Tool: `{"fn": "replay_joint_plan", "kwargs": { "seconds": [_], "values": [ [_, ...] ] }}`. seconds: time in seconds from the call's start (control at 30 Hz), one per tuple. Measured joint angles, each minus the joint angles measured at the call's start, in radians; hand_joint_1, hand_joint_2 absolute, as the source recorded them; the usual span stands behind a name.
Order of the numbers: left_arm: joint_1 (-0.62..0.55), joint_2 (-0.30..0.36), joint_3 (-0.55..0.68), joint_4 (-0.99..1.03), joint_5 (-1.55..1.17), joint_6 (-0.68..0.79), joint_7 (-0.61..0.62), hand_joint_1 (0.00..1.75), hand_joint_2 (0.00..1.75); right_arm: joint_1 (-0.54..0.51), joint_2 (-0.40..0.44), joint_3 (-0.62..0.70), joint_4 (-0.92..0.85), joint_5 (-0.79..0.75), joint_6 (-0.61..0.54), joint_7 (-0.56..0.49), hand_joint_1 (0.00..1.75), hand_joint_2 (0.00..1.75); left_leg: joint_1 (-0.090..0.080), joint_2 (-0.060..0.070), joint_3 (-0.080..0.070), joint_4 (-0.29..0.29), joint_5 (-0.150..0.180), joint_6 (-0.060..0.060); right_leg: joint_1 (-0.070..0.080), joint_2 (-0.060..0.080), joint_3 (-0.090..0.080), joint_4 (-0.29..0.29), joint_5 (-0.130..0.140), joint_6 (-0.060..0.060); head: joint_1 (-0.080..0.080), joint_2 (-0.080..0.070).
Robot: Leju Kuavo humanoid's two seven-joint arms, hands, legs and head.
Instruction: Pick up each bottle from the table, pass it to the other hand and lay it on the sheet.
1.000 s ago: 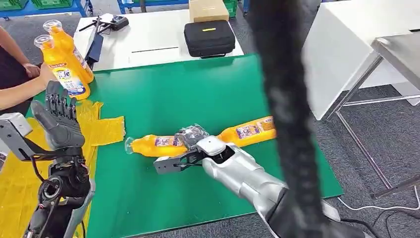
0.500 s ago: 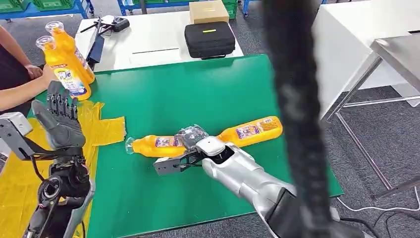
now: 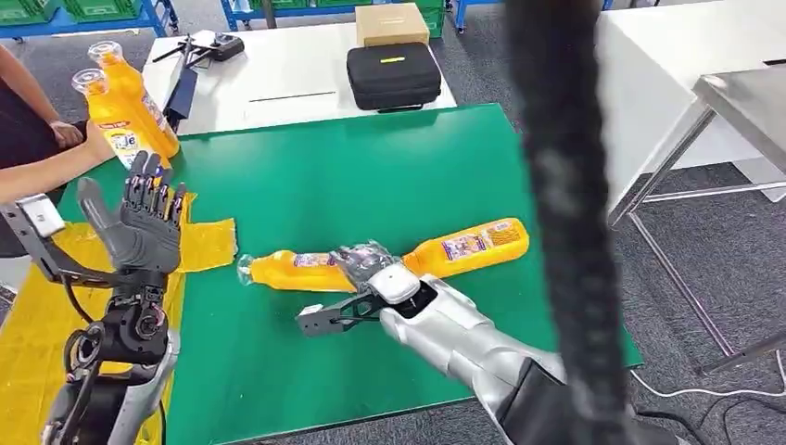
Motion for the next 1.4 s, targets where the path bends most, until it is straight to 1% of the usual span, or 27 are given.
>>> {"fn": "replay_joint_plan", "kwargs": {
  "seconds": [0.1, 0.2, 0.67, 0.8, 0.87, 0.9, 1.07, 1.1, 1.13, 1.17, 1.2, 1.23, 1.3, 1.4],
  "values": [
    [-0.003, 0.000, -0.002, 0.000, -0.001, 0.000, 0.003, 0.00, 0.00, 0.005, -0.002, -0.001, 0.000, -0.003, -0.001, 0.006, 0.00, 1.75, 0.000, 0.001, 0.001, 0.000, 0.000, 0.000, 0.000, 0.000, 0.003, 0.000, 0.001, 0.000, 0.000, 0.000],
    [-0.005, 0.000, -0.003, 0.000, -0.002, 0.000, 0.004, 0.00, 0.00, 0.006, -0.006, -0.004, 0.000, -0.005, -0.002, 0.009, 0.00, 1.75, 0.000, 0.000, 0.003, 0.000, -0.001, 0.000, 0.000, 0.000, -0.004, 0.000, -0.002, -0.001, 0.001, 0.000],
    [-0.015, -0.003, -0.014, 0.000, -0.008, 0.000, 0.011, 0.00, 0.00, 0.014, -0.022, -0.042, -0.002, -0.019, -0.003, 0.013, 0.00, 1.75, -0.001, -0.002, 0.006, 0.000, -0.001, 0.001, -0.001, 0.000, -0.001, 0.000, -0.002, 0.001, 0.001, 0.000],
    [-0.014, -0.005, -0.016, 0.000, -0.011, -0.002, 0.015, 0.00, 0.00, 0.017, -0.027, -0.052, -0.005, -0.020, -0.014, 0.028, 0.00, 1.75, -0.001, -0.002, 0.006, 0.000, -0.001, 0.002, -0.001, 0.000, 0.000, -0.001, -0.003, 0.001, 0.000, 0.000],
    [-0.013, -0.005, -0.016, 0.000, -0.012, -0.004, 0.015, 0.00, 0.00, 0.028, -0.035, -0.068, -0.005, -0.027, -0.035, 0.043, 0.00, 1.75, -0.001, -0.002, 0.005, 0.000, -0.001, 0.002, -0.001, -0.001, 0.001, 0.000, -0.003, 0.001, 0.001, 0.000],
    [-0.013, -0.005, -0.017, 0.000, -0.012, -0.005, 0.016, 0.00, 0.00, 0.035, -0.039, -0.076, -0.006, -0.036, -0.045, 0.045, 0.00, 1.75, -0.001, -0.002, 0.003, 0.000, -0.001, 0.002, -0.001, -0.001, 0.008, 0.000, -0.002, 0.002, 0.000, 0.000],
    [-0.012, -0.005, -0.017, 0.000, -0.013, -0.005, 0.016, 0.00, 0.00, 0.041, -0.042, -0.082, -0.008, -0.040, -0.062, 0.043, 0.00, 1.75, -0.001, -0.002, 0.002, 0.000, 0.000, 0.002, -0.001, -0.001, 0.007, 0.000, 0.000, 0.002, 0.002, 0.000],
    [-0.007, -0.005, -0.017, -0.001, -0.015, -0.005, 0.016, 0.00, 0.00, 0.057, -0.050, -0.115, -0.034, -0.099, -0.095, 0.029, 0.00, 1.75, -0.001, -0.001, 0.002, 0.000, 0.000, 0.002, -0.001, 0.000, 0.007, 0.000, 0.001, 0.001, 0.000, 0.000],
    [0.012, -0.006, -0.011, -0.018, -0.023, -0.003, 0.016, 0.00, 0.00, 0.126, -0.083, -0.198, -0.157, -0.201, -0.102, 0.019, 0.00, 1.75, -0.001, -0.003, -0.003, 0.000, 0.001, 0.003, -0.001, -0.002, 0.004, 0.000, 0.001, 0.001, 0.002, 0.000],
    [0.039, -0.005, 0.011, -0.042, -0.026, -0.008, 0.010, 0.00, 0.00, 0.202, -0.139, -0.279, -0.360, -0.290, -0.086, 0.019, 0.00, 1.75, -0.001, -0.003, -0.014, 0.001, 0.003, 0.003, -0.001, -0.003, -0.007, 0.000, 0.004, 0.004, 0.002, 0.000],
    [0.045, -0.004, 0.017, -0.049, -0.029, -0.013, 0.005, 0.00, 0.00, 0.219, -0.152, -0.303, -0.429, -0.317, -0.082, 0.019, 0.00, 1.75, -0.001, -0.002, -0.017, 0.001, 0.004, 0.003, -0.001, -0.002, -0.011, 0.000, 0.006, 0.002, -0.001, 0.000],
    [0.050, -0.004, 0.020, -0.057, -0.032, -0.018, 0.003, 0.00, 0.00, 0.233, -0.164, -0.322, -0.488, -0.335, -0.079, 0.019, 0.00, 1.75, -0.001, -0.001, -0.019, 0.001, 0.004, 0.003, -0.001, -0.002, -0.013, 0.000, 0.006, 0.002, 0.001, 0.000],
    [0.059, -0.004, 0.025, -0.074, -0.033, -0.024, 0.001, 0.00, 0.00, 0.260, -0.188, -0.352, -0.597, -0.353, -0.079, 0.019, 0.00, 1.75, -0.001, -0.002, -0.021, 0.001, 0.004, 0.003, -0.001, -0.002, -0.015, 0.000, 0.006, 0.002, 0.000, 0.000],
    [0.064, -0.004, 0.029, -0.087, -0.034, -0.029, -0.001, 0.00, 0.00, 0.287, -0.212, -0.379, -0.695, -0.363, -0.081, 0.014, 0.00, 1.75, -0.001, -0.002, -0.024, 0.001, 0.004, 0.003, -0.001, -0.002, -0.017, 0.000, 0.006, 0.002, 0.001, 0.000]
  ]
}}
